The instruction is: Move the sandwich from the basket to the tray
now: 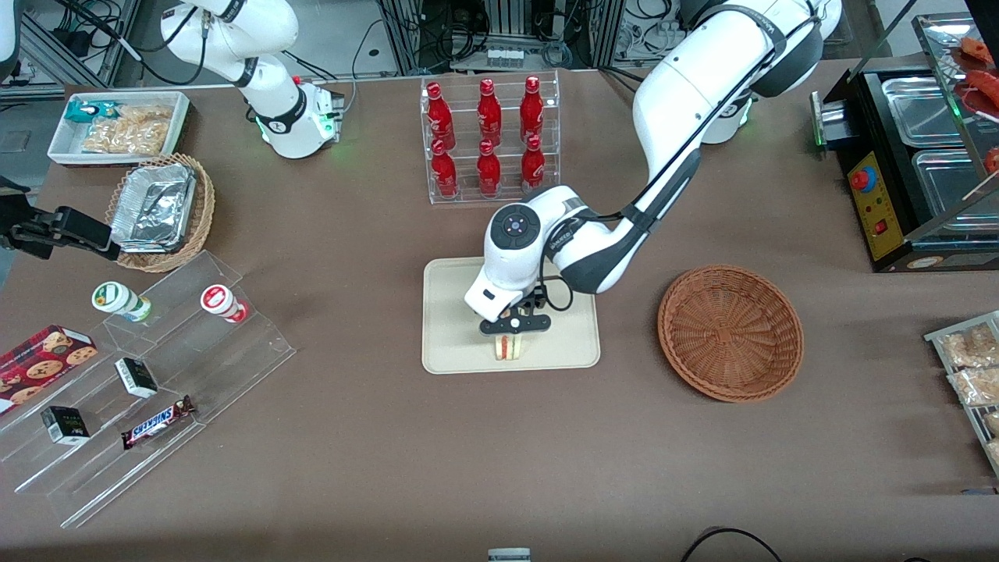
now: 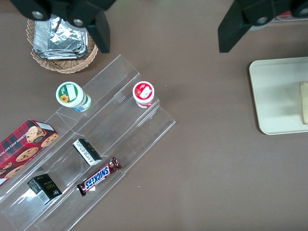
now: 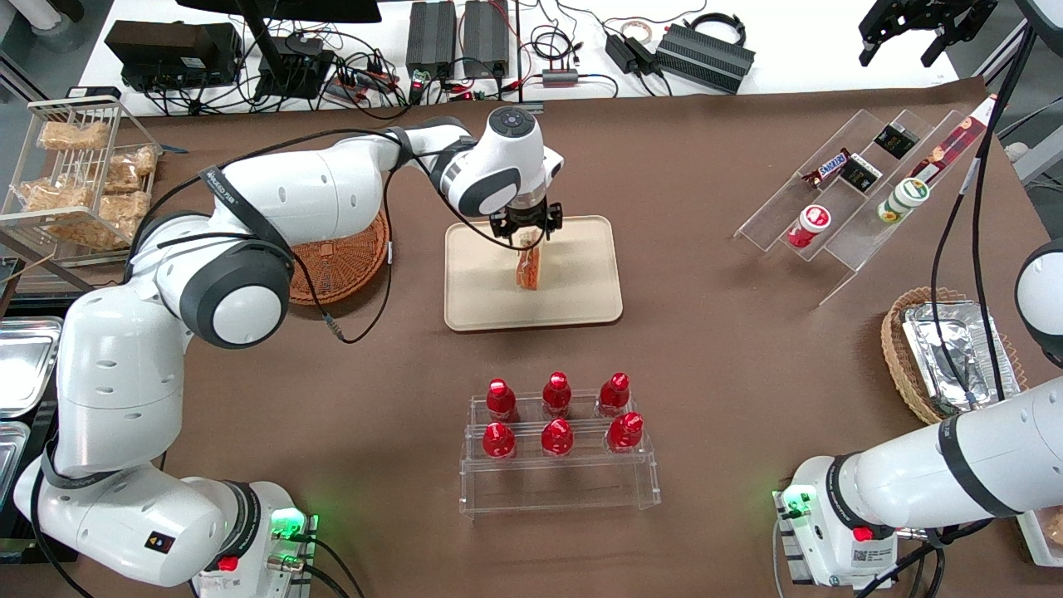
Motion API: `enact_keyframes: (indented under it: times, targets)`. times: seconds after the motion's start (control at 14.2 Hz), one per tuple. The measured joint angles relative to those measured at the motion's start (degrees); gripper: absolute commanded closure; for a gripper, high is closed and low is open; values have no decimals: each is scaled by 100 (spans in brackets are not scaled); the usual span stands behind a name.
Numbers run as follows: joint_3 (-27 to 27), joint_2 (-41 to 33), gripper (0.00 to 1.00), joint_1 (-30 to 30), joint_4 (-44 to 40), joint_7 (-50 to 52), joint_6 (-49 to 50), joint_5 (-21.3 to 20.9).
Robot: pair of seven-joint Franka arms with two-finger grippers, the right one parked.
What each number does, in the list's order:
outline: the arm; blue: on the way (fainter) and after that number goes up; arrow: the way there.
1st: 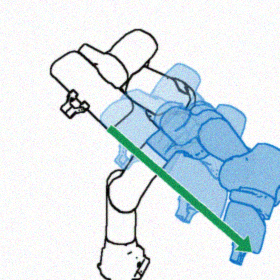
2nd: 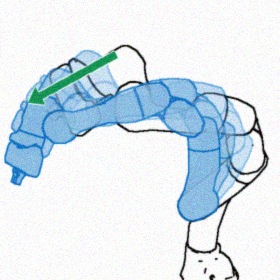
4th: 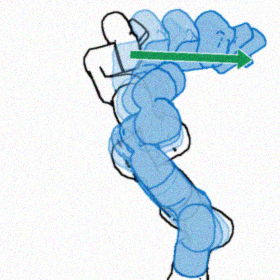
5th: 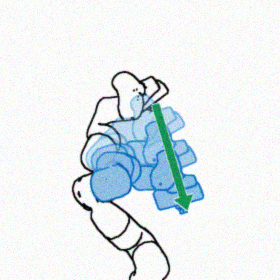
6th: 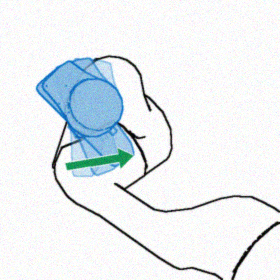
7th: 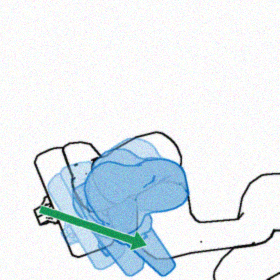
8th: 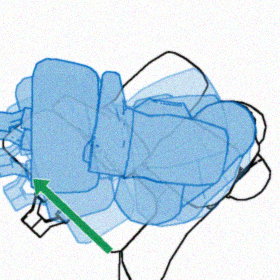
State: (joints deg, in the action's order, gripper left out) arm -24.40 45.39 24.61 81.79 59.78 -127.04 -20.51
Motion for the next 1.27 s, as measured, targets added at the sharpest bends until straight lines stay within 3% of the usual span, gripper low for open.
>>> enact_keyframes:
  times: [0.42, 0.77, 1.27]
  targets:
    - [603, -666, 0, 3, -131, -7, 8, -17]
    - [778, -1685, 0, -358, -61, -212, 1518, 10]
    - [796, -3438, 0, -2137, 582, -3176, 3017, 1284]
